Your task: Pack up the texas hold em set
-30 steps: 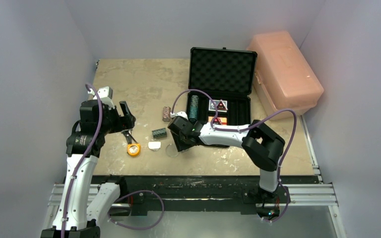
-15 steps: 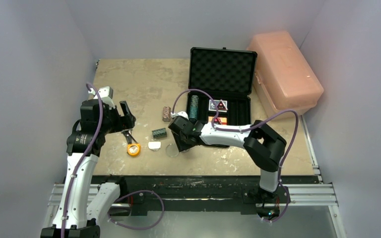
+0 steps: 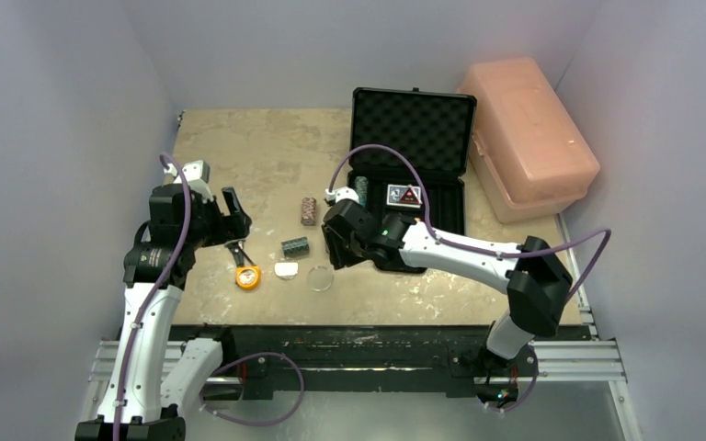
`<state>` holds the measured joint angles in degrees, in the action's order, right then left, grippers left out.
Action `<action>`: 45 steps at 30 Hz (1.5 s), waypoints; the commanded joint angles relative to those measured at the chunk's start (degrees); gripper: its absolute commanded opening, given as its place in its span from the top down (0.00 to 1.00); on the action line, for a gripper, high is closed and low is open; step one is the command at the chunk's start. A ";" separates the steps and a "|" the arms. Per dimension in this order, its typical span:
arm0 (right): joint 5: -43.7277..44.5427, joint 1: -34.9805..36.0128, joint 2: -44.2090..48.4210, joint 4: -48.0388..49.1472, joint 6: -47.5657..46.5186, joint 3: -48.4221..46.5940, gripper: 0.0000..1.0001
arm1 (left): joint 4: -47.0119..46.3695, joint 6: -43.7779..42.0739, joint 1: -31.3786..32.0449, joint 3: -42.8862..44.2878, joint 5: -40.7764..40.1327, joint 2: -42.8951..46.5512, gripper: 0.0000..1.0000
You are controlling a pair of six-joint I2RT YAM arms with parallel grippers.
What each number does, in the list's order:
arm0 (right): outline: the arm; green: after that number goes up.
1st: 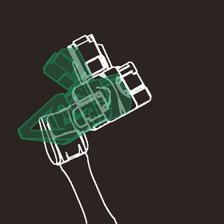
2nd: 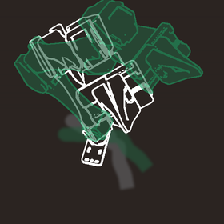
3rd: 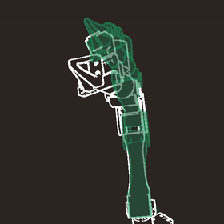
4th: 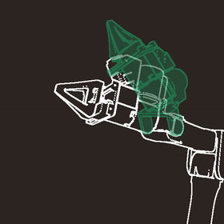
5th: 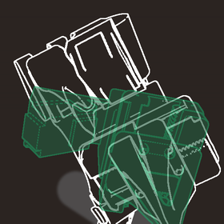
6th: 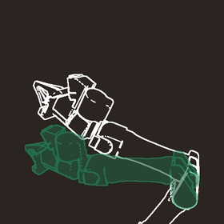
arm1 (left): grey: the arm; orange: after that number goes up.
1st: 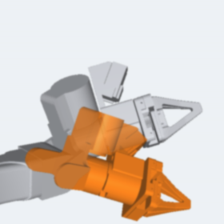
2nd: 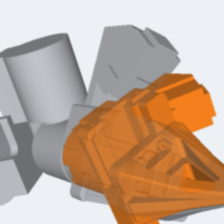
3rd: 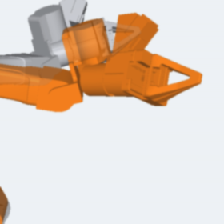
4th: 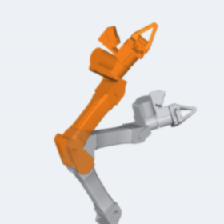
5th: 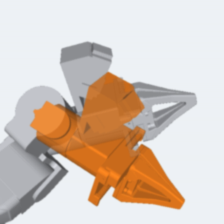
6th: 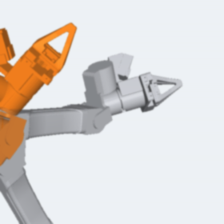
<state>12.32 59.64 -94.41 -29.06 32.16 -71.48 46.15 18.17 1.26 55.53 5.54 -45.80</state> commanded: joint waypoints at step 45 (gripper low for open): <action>4.40 -22.32 4.81 -0.69 5.34 -8.90 1.00 | -0.10 -1.32 -0.23 0.59 -0.53 0.78 0.18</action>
<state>15.14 37.80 -87.33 -30.17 35.83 -73.63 46.41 18.17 1.26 55.53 5.52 -45.06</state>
